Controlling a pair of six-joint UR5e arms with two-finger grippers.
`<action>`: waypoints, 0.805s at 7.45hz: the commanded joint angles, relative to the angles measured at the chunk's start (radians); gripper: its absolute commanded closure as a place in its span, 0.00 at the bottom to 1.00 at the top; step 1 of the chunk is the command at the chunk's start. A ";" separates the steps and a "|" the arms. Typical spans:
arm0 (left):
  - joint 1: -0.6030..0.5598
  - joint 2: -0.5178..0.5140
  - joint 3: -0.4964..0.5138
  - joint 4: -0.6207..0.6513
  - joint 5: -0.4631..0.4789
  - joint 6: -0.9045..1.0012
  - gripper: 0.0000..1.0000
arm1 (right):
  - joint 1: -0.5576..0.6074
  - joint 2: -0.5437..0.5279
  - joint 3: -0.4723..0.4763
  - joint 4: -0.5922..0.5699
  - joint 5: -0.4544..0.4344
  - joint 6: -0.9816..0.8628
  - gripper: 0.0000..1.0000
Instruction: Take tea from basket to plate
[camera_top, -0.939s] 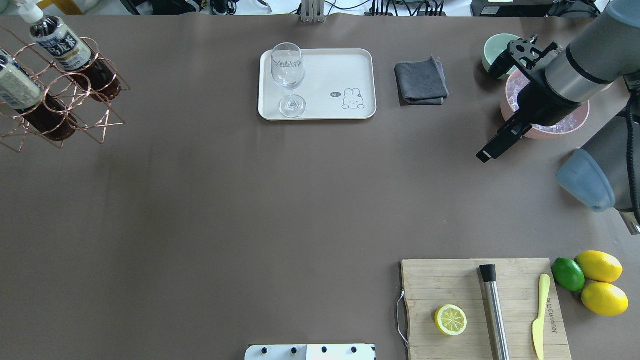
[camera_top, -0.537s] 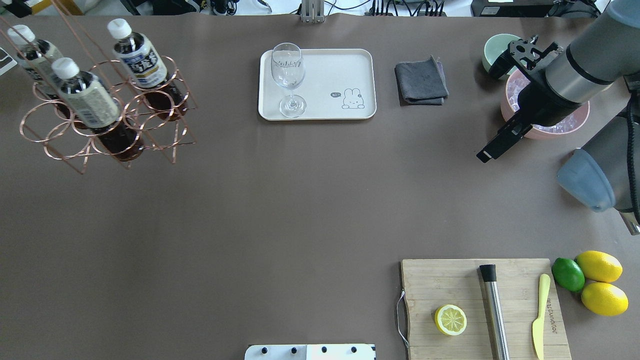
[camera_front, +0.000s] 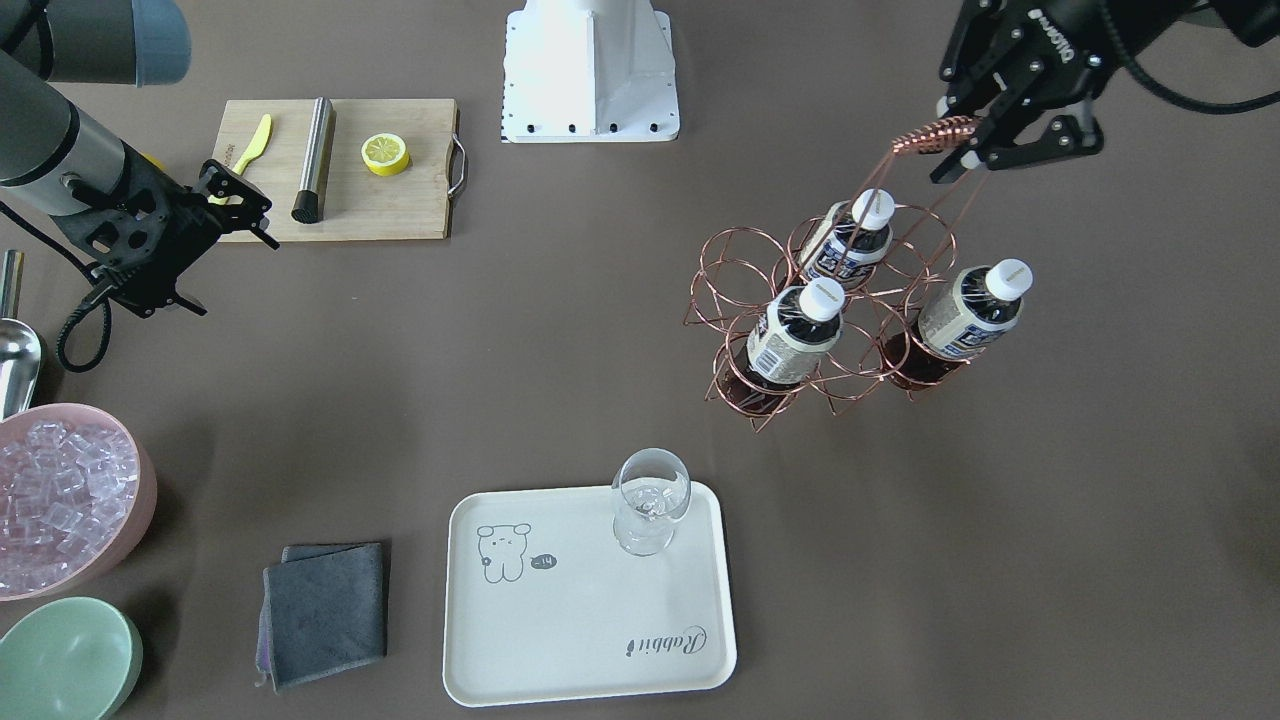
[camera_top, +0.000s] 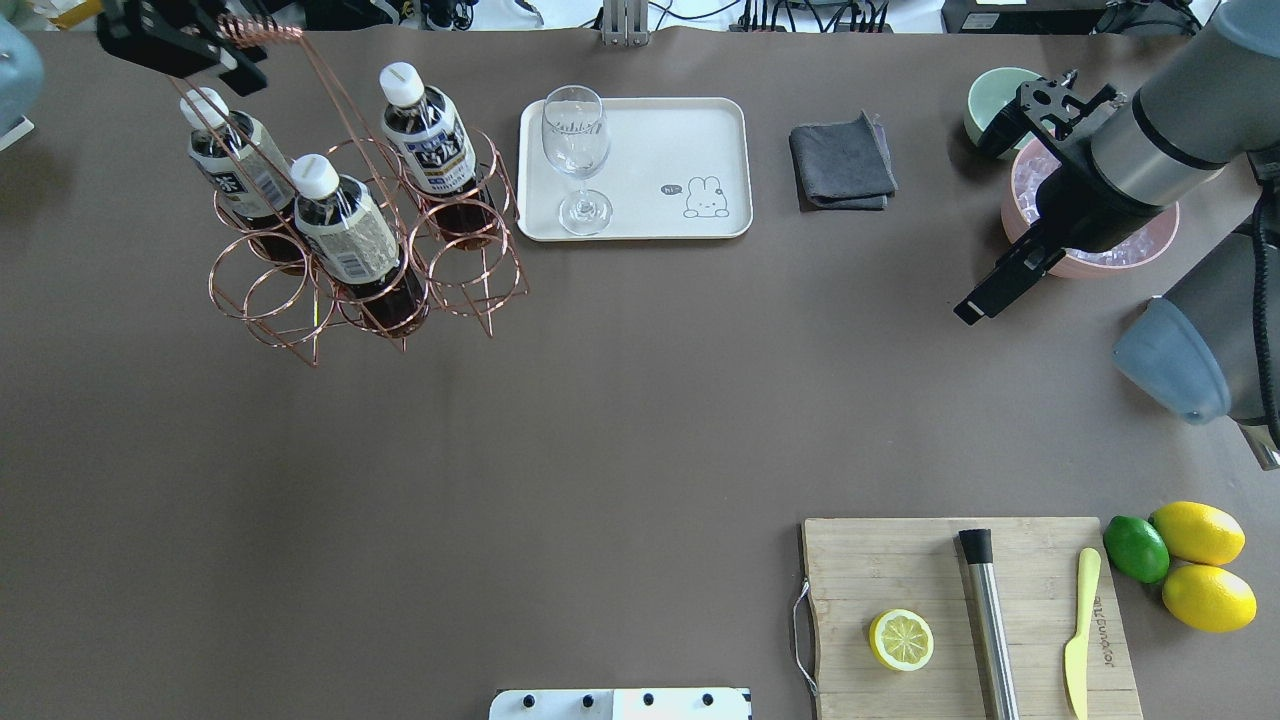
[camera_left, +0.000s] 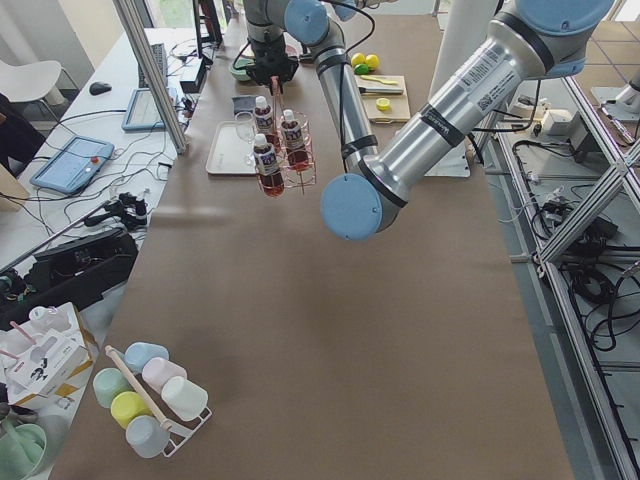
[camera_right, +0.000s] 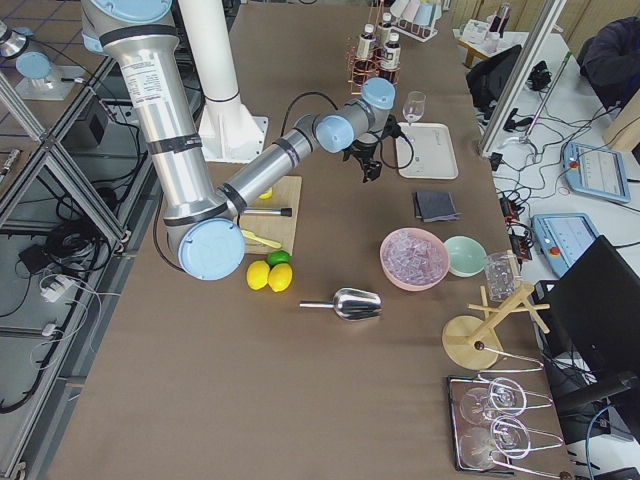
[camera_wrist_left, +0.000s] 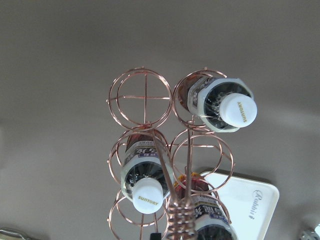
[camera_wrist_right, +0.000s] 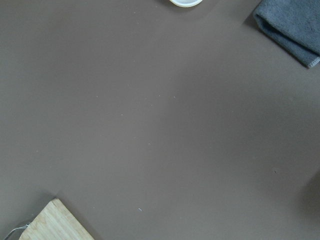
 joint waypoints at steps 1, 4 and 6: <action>0.147 -0.075 -0.005 -0.061 0.086 -0.192 1.00 | 0.000 -0.004 -0.006 0.000 -0.005 0.000 0.00; 0.303 -0.095 0.002 -0.103 0.165 -0.275 1.00 | 0.000 -0.007 -0.009 0.002 -0.008 0.000 0.00; 0.354 -0.110 0.013 -0.106 0.203 -0.293 1.00 | 0.000 -0.011 -0.011 0.002 -0.008 0.000 0.00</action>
